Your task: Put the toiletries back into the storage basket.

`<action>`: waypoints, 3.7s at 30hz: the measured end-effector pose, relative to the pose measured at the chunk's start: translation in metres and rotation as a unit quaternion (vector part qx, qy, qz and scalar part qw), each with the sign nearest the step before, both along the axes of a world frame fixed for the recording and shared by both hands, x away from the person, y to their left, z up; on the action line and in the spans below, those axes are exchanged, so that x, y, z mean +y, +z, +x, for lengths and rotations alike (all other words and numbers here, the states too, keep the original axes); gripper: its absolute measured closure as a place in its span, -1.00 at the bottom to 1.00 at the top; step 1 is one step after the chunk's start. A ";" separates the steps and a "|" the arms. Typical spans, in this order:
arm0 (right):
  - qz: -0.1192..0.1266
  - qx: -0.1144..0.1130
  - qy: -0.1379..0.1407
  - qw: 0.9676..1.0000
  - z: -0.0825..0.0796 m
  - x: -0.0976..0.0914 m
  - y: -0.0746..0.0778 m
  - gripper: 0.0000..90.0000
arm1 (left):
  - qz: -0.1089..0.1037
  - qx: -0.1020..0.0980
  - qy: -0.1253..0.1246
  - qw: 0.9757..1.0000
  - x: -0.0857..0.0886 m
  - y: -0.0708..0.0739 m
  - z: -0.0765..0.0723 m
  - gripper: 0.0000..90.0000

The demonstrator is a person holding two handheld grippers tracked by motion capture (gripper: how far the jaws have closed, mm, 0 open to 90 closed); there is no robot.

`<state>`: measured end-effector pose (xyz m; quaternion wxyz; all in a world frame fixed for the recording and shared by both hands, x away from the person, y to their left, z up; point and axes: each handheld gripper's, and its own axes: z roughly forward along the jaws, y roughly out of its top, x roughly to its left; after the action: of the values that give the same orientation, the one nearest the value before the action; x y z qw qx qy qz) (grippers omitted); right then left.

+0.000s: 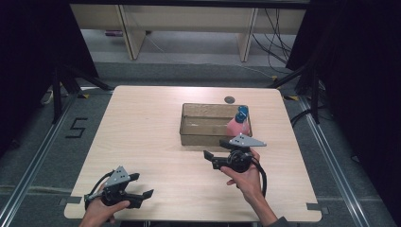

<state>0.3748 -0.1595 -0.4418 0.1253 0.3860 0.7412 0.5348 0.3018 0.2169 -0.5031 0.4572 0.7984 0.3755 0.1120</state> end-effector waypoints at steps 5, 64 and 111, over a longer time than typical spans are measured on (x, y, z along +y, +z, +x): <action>-0.003 0.000 0.006 1.000 -0.001 0.001 -0.003 -0.53 | 0.000 0.000 0.001 1.000 0.000 0.000 0.000 -0.67; -0.018 0.013 0.052 0.998 -0.039 -0.002 -0.024 -0.63 | -0.001 -0.001 0.001 1.000 0.000 0.000 0.000 -0.67; -0.050 0.046 0.062 0.996 -0.071 -0.012 -0.044 -0.65 | 0.005 0.002 -0.003 1.000 0.000 0.000 0.000 -0.67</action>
<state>0.3040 -0.1713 -0.4862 0.0768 0.3567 0.7943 0.4858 0.3016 0.2168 -0.5032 0.4525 0.8020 0.3737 0.1113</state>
